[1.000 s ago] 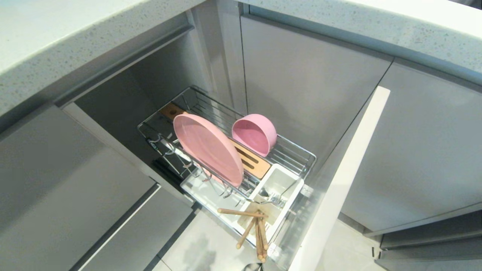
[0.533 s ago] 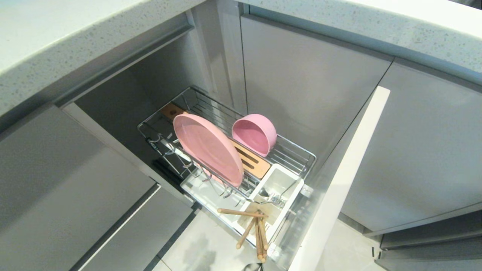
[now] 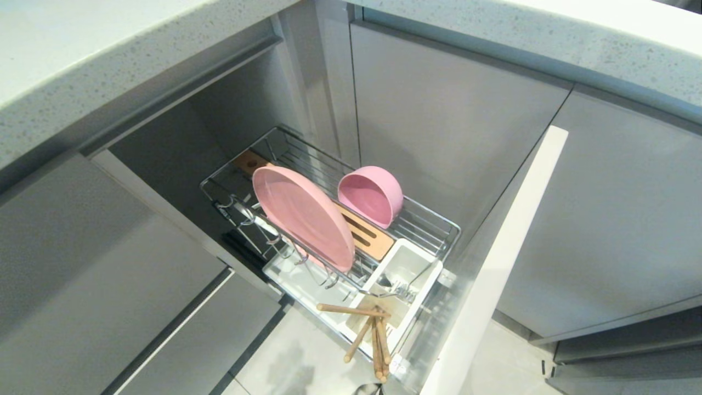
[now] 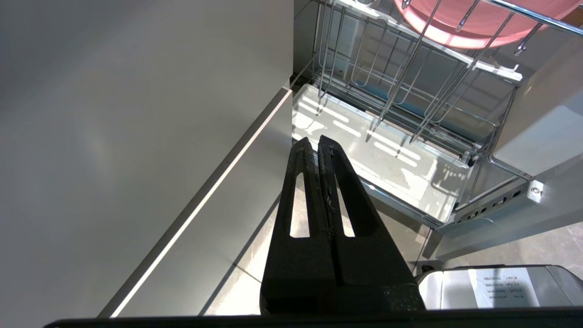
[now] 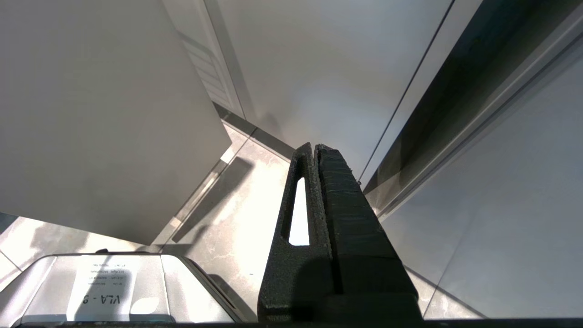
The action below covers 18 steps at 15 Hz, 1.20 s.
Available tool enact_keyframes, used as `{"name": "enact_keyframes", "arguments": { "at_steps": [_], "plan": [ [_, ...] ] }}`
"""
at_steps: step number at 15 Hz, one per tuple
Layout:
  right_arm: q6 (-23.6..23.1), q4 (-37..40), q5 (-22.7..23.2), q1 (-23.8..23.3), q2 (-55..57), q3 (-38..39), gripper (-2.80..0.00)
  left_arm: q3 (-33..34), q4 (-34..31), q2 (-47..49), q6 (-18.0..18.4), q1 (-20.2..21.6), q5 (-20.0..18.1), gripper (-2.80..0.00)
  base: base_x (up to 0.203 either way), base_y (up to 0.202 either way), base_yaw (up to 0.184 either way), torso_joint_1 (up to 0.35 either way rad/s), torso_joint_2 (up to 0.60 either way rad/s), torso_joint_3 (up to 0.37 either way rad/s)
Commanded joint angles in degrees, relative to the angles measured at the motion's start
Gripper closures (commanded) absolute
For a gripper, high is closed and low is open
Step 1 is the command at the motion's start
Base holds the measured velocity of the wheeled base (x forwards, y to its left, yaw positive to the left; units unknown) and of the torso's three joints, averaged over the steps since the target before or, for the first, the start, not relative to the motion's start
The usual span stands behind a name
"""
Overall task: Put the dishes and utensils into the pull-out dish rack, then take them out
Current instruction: Take the plate out of the cupboard
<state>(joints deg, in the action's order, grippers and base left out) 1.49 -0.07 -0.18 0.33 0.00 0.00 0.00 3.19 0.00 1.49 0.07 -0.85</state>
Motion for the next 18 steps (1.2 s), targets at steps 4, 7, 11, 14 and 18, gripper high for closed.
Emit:
{"name": "enact_keyframes", "arguments": {
  "at_steps": [4,7,11,14,18],
  "plan": [
    [0.01,-0.01,0.01,0.02,0.00,0.09,0.00,1.49,0.06,0.09,0.01,0.01,-0.03,0.00,0.000,0.000,0.000,0.000,0.00,0.000],
    [0.01,-0.01,0.01,0.02,0.00,0.08,0.00,1.49,0.06,0.09,0.01,0.01,-0.03,0.00,0.000,0.000,0.000,0.000,0.00,0.000],
    [0.01,-0.01,0.01,0.02,0.00,0.09,0.00,1.49,0.06,0.09,0.01,0.01,-0.03,0.00,0.000,0.000,0.000,0.000,0.00,0.000],
    [0.01,-0.01,0.01,0.02,0.00,0.05,0.00,1.49,0.06,0.09,0.01,0.01,-0.03,0.00,0.000,0.000,0.000,0.000,0.00,0.000],
    [0.01,-0.01,0.01,0.02,0.00,0.09,0.00,1.49,0.06,0.09,0.01,0.01,-0.03,0.00,0.000,0.000,0.000,0.000,0.00,0.000]
  ]
}}
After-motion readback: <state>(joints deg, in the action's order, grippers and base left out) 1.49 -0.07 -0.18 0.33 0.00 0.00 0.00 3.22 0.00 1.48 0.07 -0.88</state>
